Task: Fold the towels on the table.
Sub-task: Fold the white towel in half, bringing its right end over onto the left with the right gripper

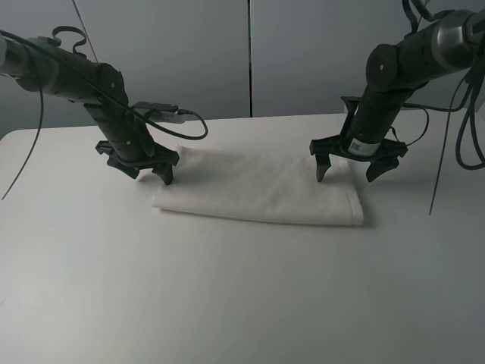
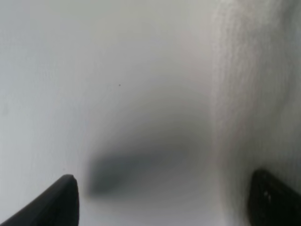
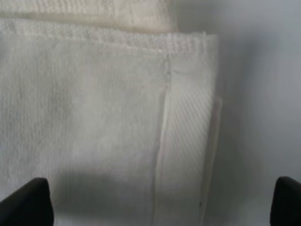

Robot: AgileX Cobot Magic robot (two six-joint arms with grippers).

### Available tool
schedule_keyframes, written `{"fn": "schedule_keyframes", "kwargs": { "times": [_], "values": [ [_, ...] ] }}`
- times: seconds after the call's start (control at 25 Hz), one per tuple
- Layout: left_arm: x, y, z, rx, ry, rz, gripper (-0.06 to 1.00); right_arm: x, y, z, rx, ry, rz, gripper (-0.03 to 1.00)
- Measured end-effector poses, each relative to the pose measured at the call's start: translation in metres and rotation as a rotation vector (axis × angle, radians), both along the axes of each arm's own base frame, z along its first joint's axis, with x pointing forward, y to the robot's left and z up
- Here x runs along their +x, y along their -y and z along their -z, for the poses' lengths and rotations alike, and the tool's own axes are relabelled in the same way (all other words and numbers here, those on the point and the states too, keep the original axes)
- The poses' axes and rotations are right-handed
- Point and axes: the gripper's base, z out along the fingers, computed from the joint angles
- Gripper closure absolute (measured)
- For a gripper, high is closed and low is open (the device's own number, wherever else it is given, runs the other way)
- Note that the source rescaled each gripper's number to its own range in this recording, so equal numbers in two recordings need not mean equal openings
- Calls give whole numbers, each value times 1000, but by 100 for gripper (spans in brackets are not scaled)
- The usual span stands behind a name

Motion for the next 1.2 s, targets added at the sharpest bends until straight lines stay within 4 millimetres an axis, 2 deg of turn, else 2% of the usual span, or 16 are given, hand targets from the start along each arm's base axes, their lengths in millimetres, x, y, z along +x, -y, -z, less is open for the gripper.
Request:
{"fn": "schedule_keyframes", "kwargs": {
  "times": [0.16, 0.28, 0.6, 0.84, 0.92, 1.0, 1.2],
  "values": [
    [0, 0, 0, 0, 0, 0, 2, 1, 0, 4, 0, -3, 4, -3],
    [0, 0, 0, 2, 1, 8, 2, 0, 0, 15, -6, -28, 6, -3],
    [0, 0, 0, 3, 1, 12, 2, 0, -2, 15, -5, -23, 1, -3],
    [0, 0, 0, 4, 1, 17, 2, -3, -14, 14, -6, -20, -32, 7],
    [0, 0, 0, 4, 2, 19, 2, -4, -18, 14, -6, -18, -41, 15],
    [0, 0, 0, 4, 2, 19, 2, -4, -19, 15, -2, -16, -40, 28],
    [0, 0, 0, 5, 2, 22, 2, -5, -24, 16, 17, -17, -31, 70]
  ]
}}
